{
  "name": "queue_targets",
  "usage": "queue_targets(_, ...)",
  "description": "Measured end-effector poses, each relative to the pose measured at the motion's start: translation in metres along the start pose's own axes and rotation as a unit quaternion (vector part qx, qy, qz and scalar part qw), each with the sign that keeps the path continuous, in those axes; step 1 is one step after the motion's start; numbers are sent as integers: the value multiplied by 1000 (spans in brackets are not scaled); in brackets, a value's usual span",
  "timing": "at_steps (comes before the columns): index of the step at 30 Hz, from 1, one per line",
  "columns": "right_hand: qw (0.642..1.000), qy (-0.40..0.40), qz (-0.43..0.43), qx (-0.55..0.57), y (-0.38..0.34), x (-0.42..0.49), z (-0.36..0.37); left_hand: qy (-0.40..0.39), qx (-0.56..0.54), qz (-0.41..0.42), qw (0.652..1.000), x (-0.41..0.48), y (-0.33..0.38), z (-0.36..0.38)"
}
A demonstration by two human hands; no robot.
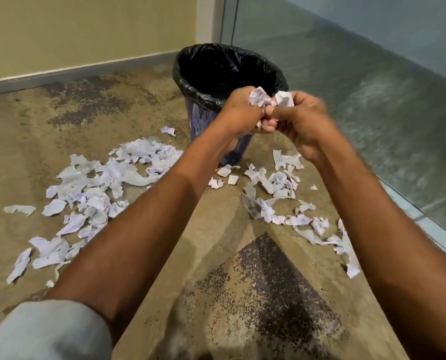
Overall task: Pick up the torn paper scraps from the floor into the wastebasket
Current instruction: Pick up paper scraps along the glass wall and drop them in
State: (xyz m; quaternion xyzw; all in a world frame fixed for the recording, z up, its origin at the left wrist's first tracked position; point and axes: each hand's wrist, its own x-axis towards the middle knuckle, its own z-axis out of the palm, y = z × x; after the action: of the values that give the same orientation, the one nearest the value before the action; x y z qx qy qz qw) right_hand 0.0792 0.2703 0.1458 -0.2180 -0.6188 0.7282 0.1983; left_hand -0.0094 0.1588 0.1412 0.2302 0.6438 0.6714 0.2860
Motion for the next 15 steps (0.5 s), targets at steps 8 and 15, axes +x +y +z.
queue_targets(8,995,55,-4,-78,-51,80,46,36,-75,-53,995,49,54,-32)
queue_targets(15,976,34,36,-211,-40,123,60,53,-172,-97,979,55,68,-35)
